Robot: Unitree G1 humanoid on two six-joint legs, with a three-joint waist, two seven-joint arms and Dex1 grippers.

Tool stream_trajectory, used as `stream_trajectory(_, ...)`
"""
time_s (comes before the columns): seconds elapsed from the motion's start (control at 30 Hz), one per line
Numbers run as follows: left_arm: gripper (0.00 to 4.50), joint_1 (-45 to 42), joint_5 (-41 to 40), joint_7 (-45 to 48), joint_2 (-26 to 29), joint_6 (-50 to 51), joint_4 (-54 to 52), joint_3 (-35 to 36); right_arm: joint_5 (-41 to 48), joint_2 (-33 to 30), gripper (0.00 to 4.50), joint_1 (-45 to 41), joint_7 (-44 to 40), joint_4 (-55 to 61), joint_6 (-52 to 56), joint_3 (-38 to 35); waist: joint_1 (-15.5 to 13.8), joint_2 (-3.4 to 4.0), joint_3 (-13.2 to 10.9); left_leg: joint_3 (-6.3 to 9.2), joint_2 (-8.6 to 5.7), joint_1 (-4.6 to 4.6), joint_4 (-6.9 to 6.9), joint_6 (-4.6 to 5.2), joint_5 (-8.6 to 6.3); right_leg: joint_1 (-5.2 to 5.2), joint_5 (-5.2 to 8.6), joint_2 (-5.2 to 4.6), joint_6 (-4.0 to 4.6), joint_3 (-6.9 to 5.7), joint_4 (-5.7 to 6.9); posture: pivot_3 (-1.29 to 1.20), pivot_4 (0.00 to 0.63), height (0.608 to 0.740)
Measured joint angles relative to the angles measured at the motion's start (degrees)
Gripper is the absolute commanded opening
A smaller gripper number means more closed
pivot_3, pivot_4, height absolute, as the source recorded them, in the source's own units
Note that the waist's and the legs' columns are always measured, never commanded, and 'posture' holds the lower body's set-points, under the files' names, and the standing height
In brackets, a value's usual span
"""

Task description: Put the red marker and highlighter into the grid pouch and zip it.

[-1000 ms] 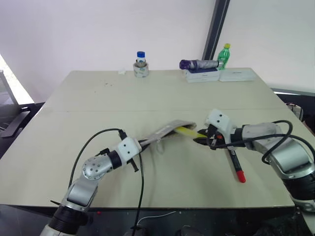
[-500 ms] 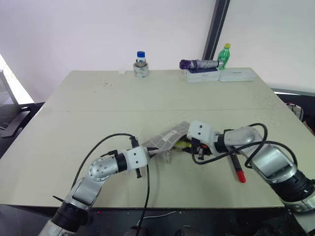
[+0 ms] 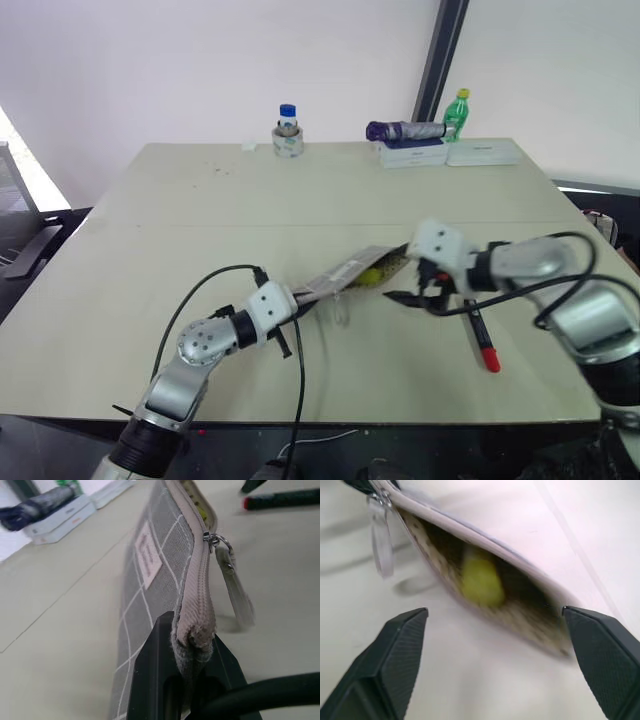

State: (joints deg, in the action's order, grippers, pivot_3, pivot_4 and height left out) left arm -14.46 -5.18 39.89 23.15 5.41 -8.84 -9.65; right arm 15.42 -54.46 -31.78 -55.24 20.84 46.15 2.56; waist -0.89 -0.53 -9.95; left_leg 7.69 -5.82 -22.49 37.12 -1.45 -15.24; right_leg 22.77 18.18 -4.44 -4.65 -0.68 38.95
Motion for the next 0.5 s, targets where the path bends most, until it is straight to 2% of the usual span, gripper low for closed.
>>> stream_trajectory(0.13,0.00,-1.2,0.4,-2.5,-0.8,1.5,0.6,0.4,0.6,-4.5,4.49,11.1,1.2,-1.4,4.8,-6.6,-0.1,-0.04,0.0,-0.01,0.00,0.01,0.02,0.07,-0.04,-0.03,0.00,0.00,-0.01,-0.01,0.00,0.00,0.150,0.740)
stream_trajectory(0.37,0.00,-2.3,1.3,-4.0,-1.4,1.2,2.8,0.0,2.8,-4.6,4.49,25.8,4.5,-1.8,13.8,-14.3,0.0,-0.01,0.0,-0.03,0.02,0.04,0.01,0.08,-0.04,-0.03,-0.01,0.01,-0.01,0.00,0.04,0.00,0.150,0.740)
stream_trajectory(0.5,0.00,-3.6,1.4,-4.0,-1.8,0.7,4.3,-0.1,3.5,-3.4,4.49,29.2,7.0,-0.6,16.3,-14.8,0.1,-0.01,0.0,-0.03,0.02,0.05,0.04,0.08,-0.04,-0.04,-0.03,0.01,-0.05,0.00,0.04,0.00,0.150,0.740)
